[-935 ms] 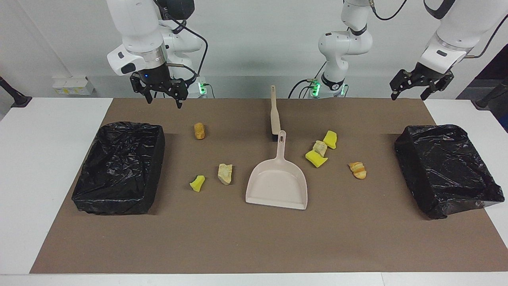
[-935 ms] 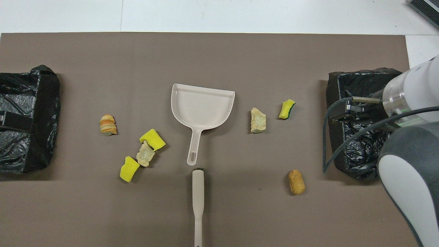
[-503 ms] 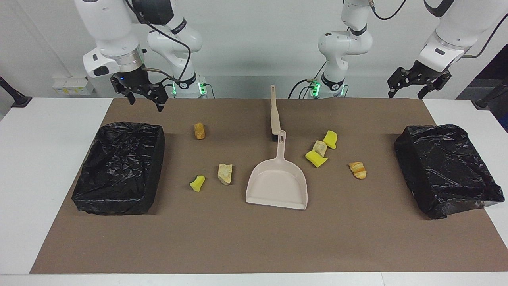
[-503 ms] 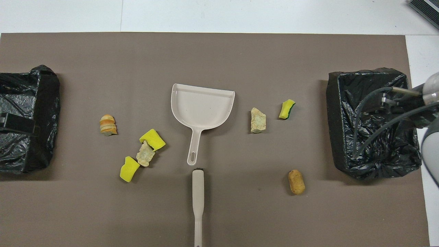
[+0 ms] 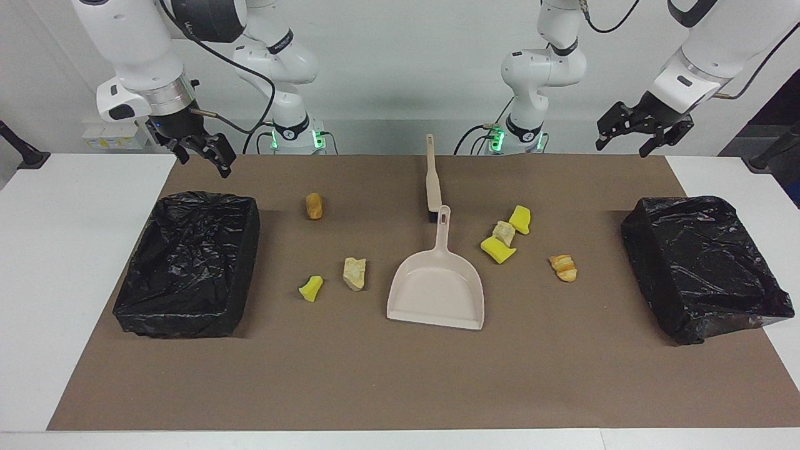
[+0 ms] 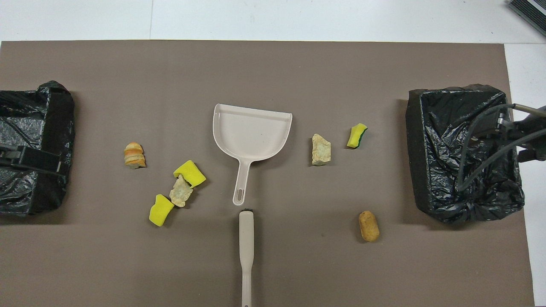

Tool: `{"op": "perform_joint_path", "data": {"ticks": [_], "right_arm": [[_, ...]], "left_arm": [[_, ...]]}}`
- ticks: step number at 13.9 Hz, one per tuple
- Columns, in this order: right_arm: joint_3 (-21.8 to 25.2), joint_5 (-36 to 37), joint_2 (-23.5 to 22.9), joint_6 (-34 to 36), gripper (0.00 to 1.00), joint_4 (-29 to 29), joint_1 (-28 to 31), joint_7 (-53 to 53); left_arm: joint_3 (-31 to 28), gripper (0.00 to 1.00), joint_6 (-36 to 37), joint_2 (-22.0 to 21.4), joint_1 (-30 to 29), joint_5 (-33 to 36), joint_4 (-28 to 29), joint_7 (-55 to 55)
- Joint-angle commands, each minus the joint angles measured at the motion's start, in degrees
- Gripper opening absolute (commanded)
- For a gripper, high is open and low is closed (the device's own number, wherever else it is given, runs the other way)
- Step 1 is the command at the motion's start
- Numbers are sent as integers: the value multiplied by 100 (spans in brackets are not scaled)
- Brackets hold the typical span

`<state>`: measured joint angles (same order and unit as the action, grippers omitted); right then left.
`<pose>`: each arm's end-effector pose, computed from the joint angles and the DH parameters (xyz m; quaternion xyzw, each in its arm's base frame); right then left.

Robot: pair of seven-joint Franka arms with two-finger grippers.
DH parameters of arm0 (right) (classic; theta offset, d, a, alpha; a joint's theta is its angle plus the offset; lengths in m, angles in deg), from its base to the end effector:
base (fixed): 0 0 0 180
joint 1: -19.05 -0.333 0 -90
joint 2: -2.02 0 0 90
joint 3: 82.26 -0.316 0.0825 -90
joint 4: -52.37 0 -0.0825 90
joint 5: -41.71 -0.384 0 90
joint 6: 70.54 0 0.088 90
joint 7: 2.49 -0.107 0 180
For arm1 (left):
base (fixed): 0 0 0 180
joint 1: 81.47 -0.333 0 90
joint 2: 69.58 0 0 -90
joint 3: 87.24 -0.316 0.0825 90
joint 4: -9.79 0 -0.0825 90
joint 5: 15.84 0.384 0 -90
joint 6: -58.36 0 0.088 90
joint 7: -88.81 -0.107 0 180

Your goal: Sweep and dump trash in bin

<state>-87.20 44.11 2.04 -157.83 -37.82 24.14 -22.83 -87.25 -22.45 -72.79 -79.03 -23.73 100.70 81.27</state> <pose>0.5491 -0.0061 0.6192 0.9834 -0.1782 -0.0211 0.0250 0.5184 -0.0384 0.6353 0.9915 -0.0934 -0.0568 0.0711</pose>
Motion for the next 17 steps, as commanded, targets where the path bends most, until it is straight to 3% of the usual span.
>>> {"op": "perform_joint_path", "data": {"ticks": [1, 5, 9, 14, 17], "right_arm": [[-16, -117, 103, -148, 100, -157, 54, 110], [-16, -117, 103, -148, 100, -165, 54, 110], [-50, -125, 103, -139, 100, -157, -17, 110], [-243, -222, 130, -166, 100, -165, -289, 31], [-288, -222, 130, -166, 100, -165, -315, 31]], "left_arm": [[-70, 100, 5, -127, 467, -46, 381, -12], [-52, 100, -364, -267, 1099, -46, 1110, 557], [-52, 100, -1312, -751, 1916, -46, 2340, 1077], [-43, 100, -2069, -874, 2918, -54, 3211, 2043], [-43, 100, -2604, -1172, 3481, -54, 3940, 2703]]}}
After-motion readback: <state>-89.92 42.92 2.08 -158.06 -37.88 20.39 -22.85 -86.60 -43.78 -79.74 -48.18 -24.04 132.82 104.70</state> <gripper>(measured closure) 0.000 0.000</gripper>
